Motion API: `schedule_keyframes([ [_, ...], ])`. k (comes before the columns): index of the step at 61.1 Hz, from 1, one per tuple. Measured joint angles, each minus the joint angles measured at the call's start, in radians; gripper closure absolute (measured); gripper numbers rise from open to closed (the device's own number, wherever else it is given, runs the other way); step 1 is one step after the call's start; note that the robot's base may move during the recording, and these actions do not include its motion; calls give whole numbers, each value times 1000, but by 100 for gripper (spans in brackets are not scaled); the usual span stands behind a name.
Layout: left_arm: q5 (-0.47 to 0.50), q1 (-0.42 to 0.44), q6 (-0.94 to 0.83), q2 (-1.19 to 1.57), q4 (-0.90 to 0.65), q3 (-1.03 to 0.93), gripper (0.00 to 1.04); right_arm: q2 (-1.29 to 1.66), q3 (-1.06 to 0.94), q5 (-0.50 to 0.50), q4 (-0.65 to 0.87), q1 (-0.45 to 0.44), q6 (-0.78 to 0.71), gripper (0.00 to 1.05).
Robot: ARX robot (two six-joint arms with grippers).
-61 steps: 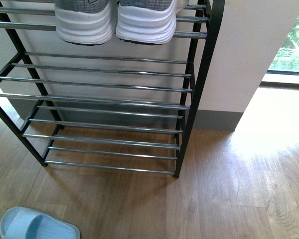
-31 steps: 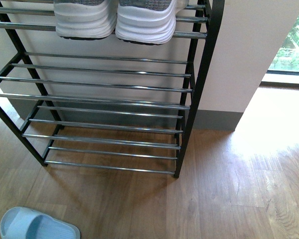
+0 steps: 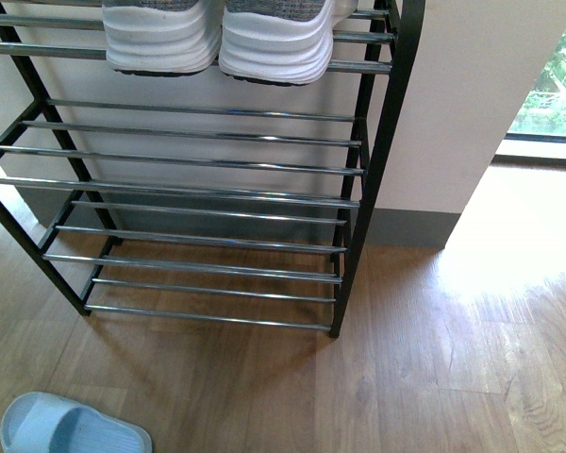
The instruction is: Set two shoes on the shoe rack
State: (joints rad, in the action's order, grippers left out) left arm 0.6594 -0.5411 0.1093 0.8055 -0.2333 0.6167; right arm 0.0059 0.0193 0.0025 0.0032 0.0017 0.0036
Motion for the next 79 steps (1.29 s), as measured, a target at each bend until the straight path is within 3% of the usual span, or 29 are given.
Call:
schedule_keyframes([
  [13,-30,45,28,-73,18,-56,10,0,0,0,0,0,0,9],
  [17,-179,89,-26,-105,51,-83,23,0,0,0,0,0,0,9],
  [22,-278,146,-67,-161,45,-157,37,0,0,0,0,0,0,9],
  [45,-470,346,-94,-353,6,-399,104,0,0,0,0,0,0,9],
  [58,-538,416,-98,-435,5,-475,103,0,0,0,0,0,0,9],
  [63,-648,503,-100,-467,16,-497,103,0,0,0,0,0,0,9],
  [79,-659,537,-100,-545,43,-544,103,0,0,0,0,0,0,9],
])
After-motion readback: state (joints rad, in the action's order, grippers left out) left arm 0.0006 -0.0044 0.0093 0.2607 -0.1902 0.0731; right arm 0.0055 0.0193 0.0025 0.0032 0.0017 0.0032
